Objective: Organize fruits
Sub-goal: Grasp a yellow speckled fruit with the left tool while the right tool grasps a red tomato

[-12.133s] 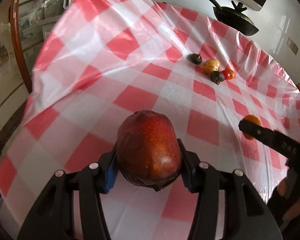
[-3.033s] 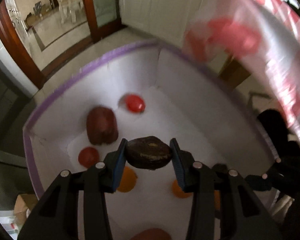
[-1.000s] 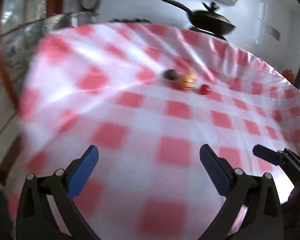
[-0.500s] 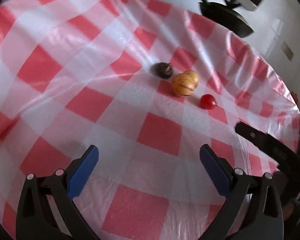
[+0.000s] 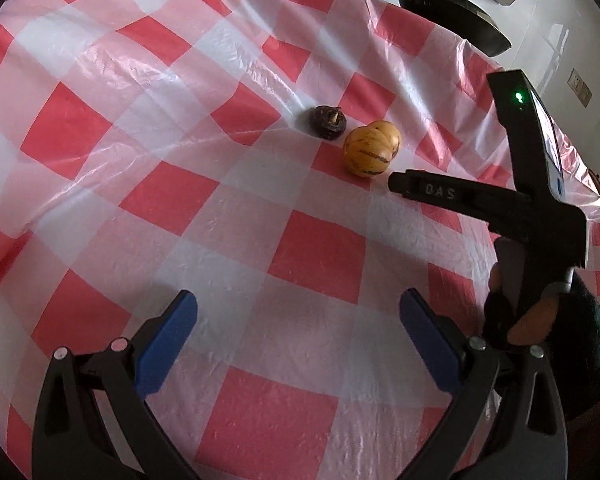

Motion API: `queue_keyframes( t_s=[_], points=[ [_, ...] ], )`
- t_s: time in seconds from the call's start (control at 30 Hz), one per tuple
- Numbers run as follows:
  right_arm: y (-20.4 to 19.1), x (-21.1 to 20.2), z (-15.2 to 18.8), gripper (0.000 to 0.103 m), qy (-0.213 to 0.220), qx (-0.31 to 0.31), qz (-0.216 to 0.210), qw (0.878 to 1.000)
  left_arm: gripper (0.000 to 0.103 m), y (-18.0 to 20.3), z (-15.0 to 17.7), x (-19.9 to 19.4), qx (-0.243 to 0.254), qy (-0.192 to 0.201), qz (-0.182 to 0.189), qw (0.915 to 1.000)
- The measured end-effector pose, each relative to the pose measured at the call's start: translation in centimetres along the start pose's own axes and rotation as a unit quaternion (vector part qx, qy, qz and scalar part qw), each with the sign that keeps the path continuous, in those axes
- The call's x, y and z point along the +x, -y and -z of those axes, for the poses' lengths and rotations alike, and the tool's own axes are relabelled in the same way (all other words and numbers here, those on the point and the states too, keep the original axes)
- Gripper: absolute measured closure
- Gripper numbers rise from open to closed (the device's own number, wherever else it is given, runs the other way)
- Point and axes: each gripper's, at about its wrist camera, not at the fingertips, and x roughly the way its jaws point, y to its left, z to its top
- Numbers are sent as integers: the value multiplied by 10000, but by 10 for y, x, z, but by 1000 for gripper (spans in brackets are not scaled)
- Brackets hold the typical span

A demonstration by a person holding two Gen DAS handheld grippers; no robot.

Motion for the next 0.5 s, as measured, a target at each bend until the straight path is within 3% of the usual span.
queue_keyframes(
  t_s=[0.1,0.17,0.3,0.43,0.5],
  points=[
    [-3,-3,3,64,43,-83,98,9999,2,2,-1,2,31,-18,-33,10000],
    [0,-9,10,64,77,5,168,9998,2,3,-2,4,43,-27,-52,10000],
    [35,-34,31,64,415,760,161,9961,2,3,-2,5,63,-38,-84,9999],
    [75,-53,47,64,804,1595,47,9839,2,5,-2,5,126,-68,-136,9998],
    [95,-56,53,64,970,2067,-219,9733,2,5,-2,7,133,-74,-134,9998]
  ],
)
